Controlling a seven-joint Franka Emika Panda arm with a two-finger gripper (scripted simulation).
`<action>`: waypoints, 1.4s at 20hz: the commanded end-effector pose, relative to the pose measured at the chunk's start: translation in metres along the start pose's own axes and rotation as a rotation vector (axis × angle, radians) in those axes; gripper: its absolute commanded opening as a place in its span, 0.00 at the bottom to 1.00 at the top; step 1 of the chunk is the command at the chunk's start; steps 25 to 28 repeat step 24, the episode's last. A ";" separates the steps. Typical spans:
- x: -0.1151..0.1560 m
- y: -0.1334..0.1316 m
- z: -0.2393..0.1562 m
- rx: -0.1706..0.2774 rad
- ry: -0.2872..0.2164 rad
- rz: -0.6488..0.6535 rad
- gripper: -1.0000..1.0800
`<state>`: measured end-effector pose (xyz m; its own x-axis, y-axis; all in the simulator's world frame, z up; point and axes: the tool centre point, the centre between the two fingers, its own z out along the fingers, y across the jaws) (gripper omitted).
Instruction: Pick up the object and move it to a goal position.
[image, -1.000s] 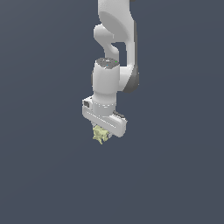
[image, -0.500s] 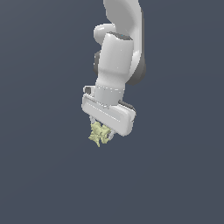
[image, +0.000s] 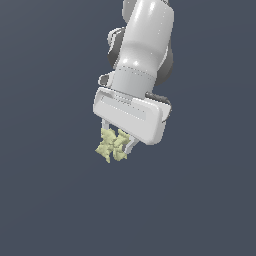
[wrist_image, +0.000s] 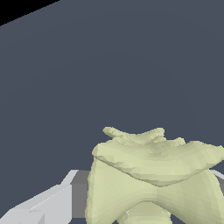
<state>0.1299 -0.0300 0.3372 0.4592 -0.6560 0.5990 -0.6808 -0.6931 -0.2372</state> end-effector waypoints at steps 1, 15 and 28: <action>0.014 -0.009 -0.014 0.006 0.044 0.025 0.00; 0.067 -0.044 -0.085 0.029 0.239 0.130 0.00; 0.076 -0.051 -0.100 0.032 0.277 0.149 0.00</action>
